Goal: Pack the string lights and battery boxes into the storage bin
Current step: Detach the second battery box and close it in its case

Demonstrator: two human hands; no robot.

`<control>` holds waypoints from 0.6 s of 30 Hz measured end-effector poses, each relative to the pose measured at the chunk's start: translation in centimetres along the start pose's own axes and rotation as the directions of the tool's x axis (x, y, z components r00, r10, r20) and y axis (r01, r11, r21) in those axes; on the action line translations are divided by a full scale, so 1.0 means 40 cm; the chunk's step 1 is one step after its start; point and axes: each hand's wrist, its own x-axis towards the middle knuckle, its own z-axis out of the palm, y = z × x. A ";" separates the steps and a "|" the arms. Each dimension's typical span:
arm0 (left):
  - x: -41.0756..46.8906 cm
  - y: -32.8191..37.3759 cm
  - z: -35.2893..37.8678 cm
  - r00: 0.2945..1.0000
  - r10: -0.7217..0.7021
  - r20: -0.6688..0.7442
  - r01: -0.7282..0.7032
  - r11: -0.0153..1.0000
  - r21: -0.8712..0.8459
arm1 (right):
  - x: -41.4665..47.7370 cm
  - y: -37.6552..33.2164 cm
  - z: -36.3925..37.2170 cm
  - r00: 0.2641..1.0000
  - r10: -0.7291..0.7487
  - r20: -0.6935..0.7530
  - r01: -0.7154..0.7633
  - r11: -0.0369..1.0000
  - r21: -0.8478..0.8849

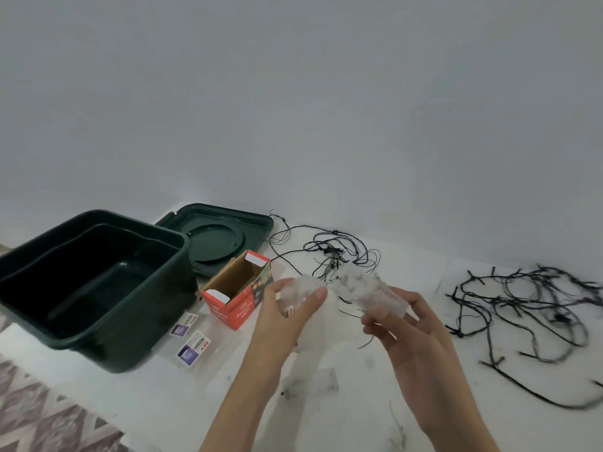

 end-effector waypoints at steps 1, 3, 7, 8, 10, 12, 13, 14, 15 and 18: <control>0.000 0.003 0.022 1.000 0.001 0.016 0.000 0.998 -0.065 | -0.008 -0.009 0.009 1.000 -0.026 -0.012 0.026 1.000 -0.016; -0.002 0.016 0.064 0.999 0.002 0.038 0.004 0.989 -0.149 | -0.025 -0.024 0.022 0.993 -0.098 -0.060 0.091 0.991 -0.100; -0.015 0.041 0.129 0.995 0.040 0.096 -0.006 0.946 -0.324 | -0.047 -0.051 0.022 0.945 -0.255 -0.205 0.220 0.959 -0.177; -0.019 0.048 0.140 0.994 0.047 0.096 -0.008 0.927 -0.374 | -0.050 -0.057 0.021 0.929 -0.289 -0.233 0.250 0.951 -0.183; -0.028 0.062 0.164 0.991 0.067 0.120 -0.005 0.892 -0.451 | -0.057 -0.073 0.017 0.892 -0.354 -0.281 0.310 0.932 -0.190; -0.036 0.070 0.189 0.985 0.084 0.148 -0.004 0.880 -0.475 | -0.061 -0.085 0.011 0.871 -0.390 -0.299 0.342 0.918 -0.200; -0.040 0.070 0.200 0.983 0.095 0.160 -0.008 0.879 -0.477 | -0.062 -0.089 0.009 0.865 -0.404 -0.298 0.351 0.911 -0.217; -0.045 0.074 0.212 0.979 0.110 0.173 -0.014 0.878 -0.479 | -0.064 -0.095 0.005 0.857 -0.421 -0.297 0.359 0.902 -0.241; -0.050 0.074 0.221 0.975 0.131 0.179 -0.030 0.878 -0.478 | -0.065 -0.099 0.001 0.850 -0.434 -0.299 0.365 0.894 -0.262; -0.064 0.080 0.250 0.967 0.190 0.169 -0.090 0.877 -0.471 | -0.067 -0.116 -0.015 0.832 -0.463 -0.306 0.369 0.874 -0.316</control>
